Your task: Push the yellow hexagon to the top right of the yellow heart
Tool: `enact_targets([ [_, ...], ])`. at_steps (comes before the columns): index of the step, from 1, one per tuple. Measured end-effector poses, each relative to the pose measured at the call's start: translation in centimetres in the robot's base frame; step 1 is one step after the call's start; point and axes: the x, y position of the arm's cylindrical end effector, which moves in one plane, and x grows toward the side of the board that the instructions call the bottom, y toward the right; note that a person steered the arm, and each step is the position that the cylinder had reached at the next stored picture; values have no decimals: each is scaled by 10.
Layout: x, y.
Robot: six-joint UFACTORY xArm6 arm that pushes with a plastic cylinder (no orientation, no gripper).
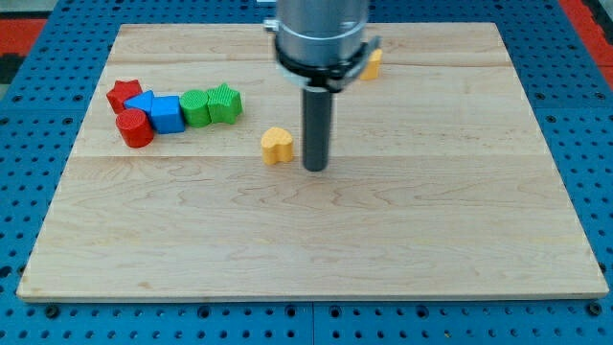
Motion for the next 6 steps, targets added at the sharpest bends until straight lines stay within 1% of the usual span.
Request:
enact_targets([
  [1, -7, -29],
  [2, -32, -29],
  [3, -37, 43],
  [5, -200, 197],
  [6, -206, 103],
])
